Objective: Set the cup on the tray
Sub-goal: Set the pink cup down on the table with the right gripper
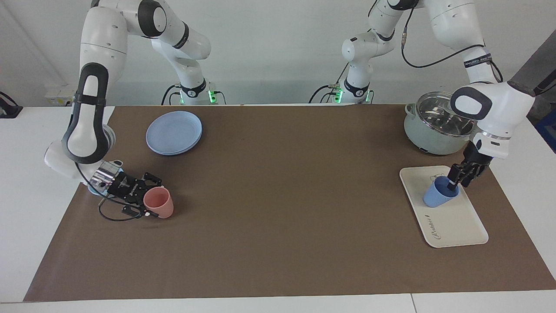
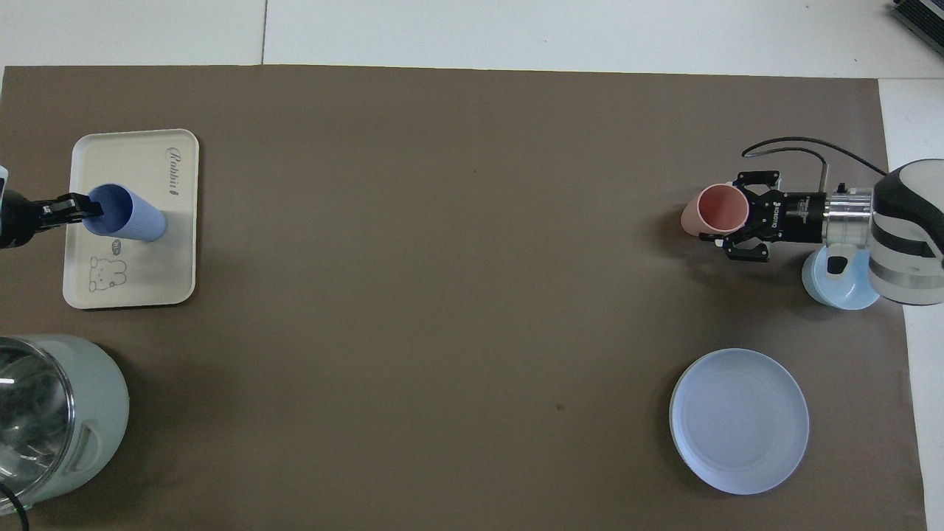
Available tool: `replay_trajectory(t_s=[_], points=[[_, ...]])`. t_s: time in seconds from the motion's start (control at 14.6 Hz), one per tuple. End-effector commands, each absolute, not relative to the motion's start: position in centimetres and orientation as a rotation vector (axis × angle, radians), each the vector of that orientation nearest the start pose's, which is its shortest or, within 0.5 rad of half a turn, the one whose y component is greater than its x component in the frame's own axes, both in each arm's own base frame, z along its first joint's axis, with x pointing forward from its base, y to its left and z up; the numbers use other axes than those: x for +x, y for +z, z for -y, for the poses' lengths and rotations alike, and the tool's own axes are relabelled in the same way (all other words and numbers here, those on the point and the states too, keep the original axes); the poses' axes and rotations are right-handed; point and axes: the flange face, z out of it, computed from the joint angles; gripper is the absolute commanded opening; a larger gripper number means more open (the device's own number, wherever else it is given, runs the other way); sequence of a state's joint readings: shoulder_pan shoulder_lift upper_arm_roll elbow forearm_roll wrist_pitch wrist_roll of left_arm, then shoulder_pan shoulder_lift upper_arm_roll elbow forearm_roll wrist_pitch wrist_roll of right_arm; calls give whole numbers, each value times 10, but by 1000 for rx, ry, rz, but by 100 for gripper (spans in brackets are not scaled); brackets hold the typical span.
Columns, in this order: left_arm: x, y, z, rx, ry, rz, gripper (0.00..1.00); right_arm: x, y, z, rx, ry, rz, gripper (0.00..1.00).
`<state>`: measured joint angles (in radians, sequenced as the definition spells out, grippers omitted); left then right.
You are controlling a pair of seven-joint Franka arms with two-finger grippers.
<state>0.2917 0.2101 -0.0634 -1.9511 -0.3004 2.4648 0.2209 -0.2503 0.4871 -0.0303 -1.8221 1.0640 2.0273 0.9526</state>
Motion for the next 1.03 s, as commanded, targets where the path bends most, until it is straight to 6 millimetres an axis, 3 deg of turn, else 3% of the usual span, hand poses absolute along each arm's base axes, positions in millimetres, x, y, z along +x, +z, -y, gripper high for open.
replay_trajectory(t_s=[0.0, 0.21, 0.27, 0.55, 0.82, 0.96], points=[[623, 453, -129, -3260, -556, 222, 100, 618, 265, 138, -1386, 564, -1937, 100], [627, 509, -92, -3178, -360, -71, 100, 615, 284, 146, -1546, 495, -1924, 100], [624, 521, -71, -3167, -320, -137, 100, 615, 291, 148, -1600, 466, -1920, 100], [591, 569, -24, -3132, -227, -285, 100, 611, 343, 152, -2001, 260, -1703, 100], [557, 620, 6, -3140, -78, -370, 100, 605, 385, 146, -2369, 104, -1368, 100], [547, 633, 8, -3123, 21, -381, 100, 605, 404, 130, -2421, 67, -1283, 100]])
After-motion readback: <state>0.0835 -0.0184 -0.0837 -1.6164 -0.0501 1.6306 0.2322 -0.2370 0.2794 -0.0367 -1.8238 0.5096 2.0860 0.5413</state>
